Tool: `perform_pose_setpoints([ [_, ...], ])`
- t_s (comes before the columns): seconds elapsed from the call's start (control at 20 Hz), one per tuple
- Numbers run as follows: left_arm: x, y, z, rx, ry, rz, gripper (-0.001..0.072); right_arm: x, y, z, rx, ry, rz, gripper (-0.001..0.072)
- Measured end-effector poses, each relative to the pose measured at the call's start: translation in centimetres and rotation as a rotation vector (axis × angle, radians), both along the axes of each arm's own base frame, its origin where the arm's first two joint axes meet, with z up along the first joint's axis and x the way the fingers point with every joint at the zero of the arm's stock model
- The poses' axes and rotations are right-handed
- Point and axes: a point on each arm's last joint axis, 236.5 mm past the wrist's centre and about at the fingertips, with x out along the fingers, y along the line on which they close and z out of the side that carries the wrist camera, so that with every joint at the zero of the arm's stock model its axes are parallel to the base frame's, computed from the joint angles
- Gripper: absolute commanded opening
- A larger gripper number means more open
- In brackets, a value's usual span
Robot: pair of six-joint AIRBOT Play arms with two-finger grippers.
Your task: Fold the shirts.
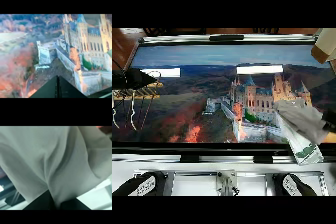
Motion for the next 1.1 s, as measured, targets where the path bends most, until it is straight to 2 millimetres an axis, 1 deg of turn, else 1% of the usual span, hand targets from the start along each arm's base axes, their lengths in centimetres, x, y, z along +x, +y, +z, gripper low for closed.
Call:
perform_pose_setpoints([
  [0.1,-0.2,-0.1,-0.1,0.005,0.002,-0.009,0.0038,-2.5,0.5,-2.0,0.003,0.074,-0.047,0.0068],
  [0.25,-0.3,-0.1,-0.2,0.008,0.004,-0.017,0.0037,-4.9,1.4,-5.5,0.009,0.137,-0.131,0.0078],
  [0.3,-0.3,-0.1,-0.2,0.009,0.004,-0.019,0.0038,-5.5,1.7,-6.8,0.015,0.155,-0.16,0.0142],
  [0.35,-0.3,-0.1,-0.2,0.009,0.004,-0.019,0.0038,-6.1,2.0,-7.9,0.019,0.17,-0.187,0.037],
  [0.4,-0.3,-0.1,-0.2,0.01,0.004,-0.02,0.0038,-6.7,2.3,-8.9,0.023,0.188,-0.205,0.0503],
  [0.5,-0.3,-0.1,-0.2,0.011,0.003,-0.021,0.0037,-7.5,2.3,-9.9,0.009,0.207,-0.23,0.0503],
  [0.6,-0.3,-0.1,-0.2,0.011,0.004,-0.022,0.0037,-7.5,1.4,-9.8,-0.03,0.202,-0.237,0.0503],
  [0.65,-0.3,-0.1,-0.3,0.011,0.005,-0.022,0.0035,-7.0,0.8,-9.1,-0.053,0.182,-0.237,0.0503],
  [0.7,-0.3,-0.1,-0.3,0.013,0.003,-0.024,0.0034,-6.0,-0.2,-8.0,-0.086,0.139,-0.237,0.0502],
  [0.75,-0.2,0.0,-0.3,0.02,0.002,-0.025,0.0033,-4.4,-1.4,-6.4,-0.124,0.073,-0.238,0.0501],
  [0.8,-0.1,0.3,-0.7,0.051,0.004,-0.023,0.0033,-2.5,-2.5,-4.5,-0.165,-0.007,-0.238,0.0501],
  [0.85,0.1,0.8,-1.1,0.1,0.012,-0.015,0.0033,0.1,-3.5,-2.0,-0.207,-0.118,-0.227,0.05],
  [0.9,0.3,1.5,-1.9,0.172,0.03,-0.002,0.0033,3.0,-4.0,0.8,-0.245,-0.241,-0.205,0.05],
  [0.95,0.6,2.4,-2.8,0.265,0.056,0.011,0.0033,6.2,-3.8,4.0,-0.276,-0.377,-0.163,0.05],
  [1.0,0.8,3.2,-3.8,0.359,0.083,0.023,0.0034,9.3,-2.8,6.9,-0.291,-0.505,-0.109,0.05],
  [1.05,1.1,4.0,-4.8,0.456,0.11,0.035,0.0036,12.2,-0.9,9.5,-0.292,-0.614,-0.039,0.0502],
  [1.1,1.5,4.4,-5.8,0.53,0.137,0.041,0.012,14.3,1.3,11.1,-0.283,-0.68,0.032,0.0503],
])
